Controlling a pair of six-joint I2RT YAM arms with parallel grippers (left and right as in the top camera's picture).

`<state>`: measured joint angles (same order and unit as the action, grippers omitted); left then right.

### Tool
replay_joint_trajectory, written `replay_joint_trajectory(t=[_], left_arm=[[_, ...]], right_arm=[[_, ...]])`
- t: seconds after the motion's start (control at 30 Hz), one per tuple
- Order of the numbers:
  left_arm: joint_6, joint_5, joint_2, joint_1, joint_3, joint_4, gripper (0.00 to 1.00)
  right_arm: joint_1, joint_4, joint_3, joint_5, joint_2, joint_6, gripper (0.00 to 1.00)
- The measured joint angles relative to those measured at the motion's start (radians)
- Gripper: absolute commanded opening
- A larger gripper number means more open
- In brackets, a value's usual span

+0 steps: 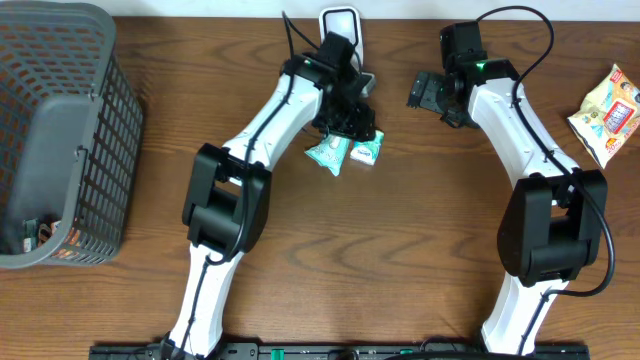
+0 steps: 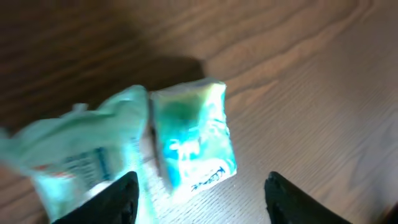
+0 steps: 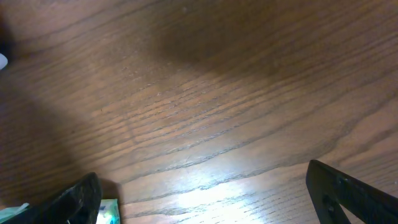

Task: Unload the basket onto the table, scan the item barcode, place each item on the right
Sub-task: 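Release the pack beside the green pack and lift the left gripper, then reach the left gripper into the basket and grasp the Kleenex pack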

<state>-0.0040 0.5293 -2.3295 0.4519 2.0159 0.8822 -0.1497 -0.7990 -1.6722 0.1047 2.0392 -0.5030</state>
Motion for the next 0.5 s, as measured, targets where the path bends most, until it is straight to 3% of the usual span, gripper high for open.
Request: replay_joint_trajectory(t=[0.13,0.3,0.5], left_arm=[[0.0,-0.01,0.072,-0.053,0.006,0.009,0.72],[0.001,-0.069,0.29,-0.166,0.014,0.01,0.73],[0.001,-0.264,0.565,-0.339,0.054,0.037,0.73]], right_arm=[[0.0,0.0,0.0,0.0,0.0,0.0,0.99],[0.0,0.0,0.0,0.0,0.0,0.0,0.99],[0.0,0.0,0.0,0.0,0.0,0.0,0.99]])
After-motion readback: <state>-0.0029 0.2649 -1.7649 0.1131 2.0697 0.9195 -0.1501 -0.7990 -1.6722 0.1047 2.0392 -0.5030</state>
